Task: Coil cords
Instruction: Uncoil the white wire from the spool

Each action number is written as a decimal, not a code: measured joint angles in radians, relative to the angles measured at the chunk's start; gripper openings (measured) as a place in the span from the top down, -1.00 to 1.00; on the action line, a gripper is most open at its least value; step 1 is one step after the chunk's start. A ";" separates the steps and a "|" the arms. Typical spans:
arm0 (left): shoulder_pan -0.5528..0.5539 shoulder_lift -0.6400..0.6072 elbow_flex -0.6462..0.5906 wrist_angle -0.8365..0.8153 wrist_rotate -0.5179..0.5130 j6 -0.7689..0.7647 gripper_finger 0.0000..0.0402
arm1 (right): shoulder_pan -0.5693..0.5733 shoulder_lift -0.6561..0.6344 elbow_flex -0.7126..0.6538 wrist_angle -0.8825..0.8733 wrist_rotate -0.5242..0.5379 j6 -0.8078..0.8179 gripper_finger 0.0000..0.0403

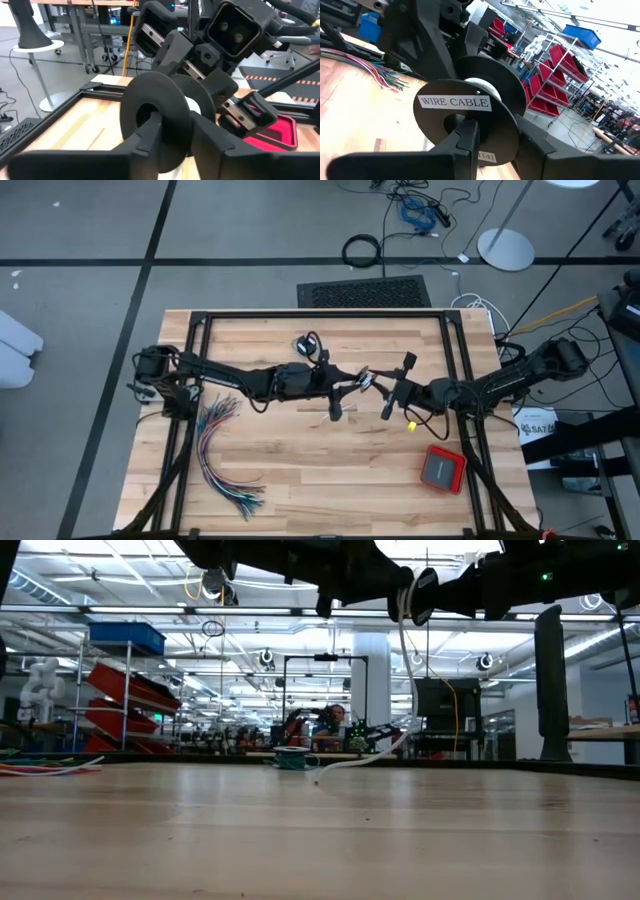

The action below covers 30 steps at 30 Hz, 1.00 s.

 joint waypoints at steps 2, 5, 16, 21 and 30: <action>0.001 -0.010 0.000 -0.012 -0.010 0.002 0.33 | 0.012 0.000 0.001 0.000 0.015 -0.010 0.58; 0.005 -0.036 0.000 -0.035 -0.005 0.014 0.16 | 0.025 -0.001 0.002 -0.003 0.048 -0.014 0.58; 0.005 -0.134 0.000 -0.279 -0.005 0.043 0.01 | 0.050 -0.094 0.002 -0.097 0.059 -0.006 0.63; 0.018 -0.103 -0.058 -0.223 0.038 -0.034 0.01 | 0.072 -0.162 0.002 -0.121 0.037 -0.005 0.69; 0.058 0.064 -0.080 0.131 0.187 -0.124 0.01 | 0.077 -0.178 0.000 -0.138 -0.014 0.031 0.69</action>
